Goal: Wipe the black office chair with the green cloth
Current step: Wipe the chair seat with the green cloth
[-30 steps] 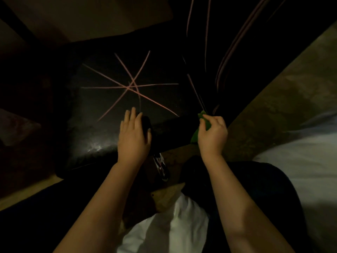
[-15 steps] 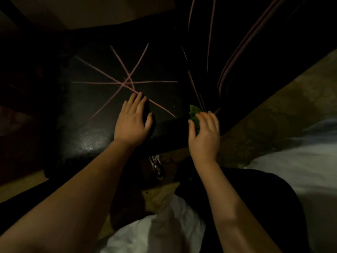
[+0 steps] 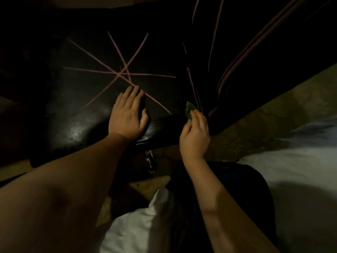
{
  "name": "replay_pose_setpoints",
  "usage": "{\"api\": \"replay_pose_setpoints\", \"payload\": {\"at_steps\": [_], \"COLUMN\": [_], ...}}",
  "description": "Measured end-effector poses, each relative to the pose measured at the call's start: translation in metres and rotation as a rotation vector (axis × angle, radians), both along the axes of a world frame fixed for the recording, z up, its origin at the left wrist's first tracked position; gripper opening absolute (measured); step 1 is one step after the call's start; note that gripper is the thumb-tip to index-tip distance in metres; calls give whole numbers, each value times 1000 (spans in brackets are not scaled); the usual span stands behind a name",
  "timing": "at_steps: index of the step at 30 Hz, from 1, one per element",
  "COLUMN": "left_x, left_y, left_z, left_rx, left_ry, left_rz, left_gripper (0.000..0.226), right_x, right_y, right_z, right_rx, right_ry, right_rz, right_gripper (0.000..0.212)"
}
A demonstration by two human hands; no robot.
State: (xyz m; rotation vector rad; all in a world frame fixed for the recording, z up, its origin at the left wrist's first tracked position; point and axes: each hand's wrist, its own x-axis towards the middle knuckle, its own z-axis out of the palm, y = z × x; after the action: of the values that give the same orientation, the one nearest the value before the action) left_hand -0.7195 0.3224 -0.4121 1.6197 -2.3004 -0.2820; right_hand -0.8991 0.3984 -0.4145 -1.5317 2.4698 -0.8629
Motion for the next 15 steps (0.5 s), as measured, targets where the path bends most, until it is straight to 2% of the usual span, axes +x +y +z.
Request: {"api": "replay_pose_setpoints", "payload": {"at_steps": [5,15], "left_x": [1,0], "left_y": [0,-2], "left_z": [-5,-1], "left_rx": [-1,51], "left_ry": [15,-48], "left_rz": [-4,-12], "left_gripper": [61,63], "right_x": [6,7], "right_y": [-5,-8], "right_z": [-1,10], "right_rx": [-30,-26], "right_ry": [13,35], "right_rz": [-77,-74], "right_gripper": [29,27]}}
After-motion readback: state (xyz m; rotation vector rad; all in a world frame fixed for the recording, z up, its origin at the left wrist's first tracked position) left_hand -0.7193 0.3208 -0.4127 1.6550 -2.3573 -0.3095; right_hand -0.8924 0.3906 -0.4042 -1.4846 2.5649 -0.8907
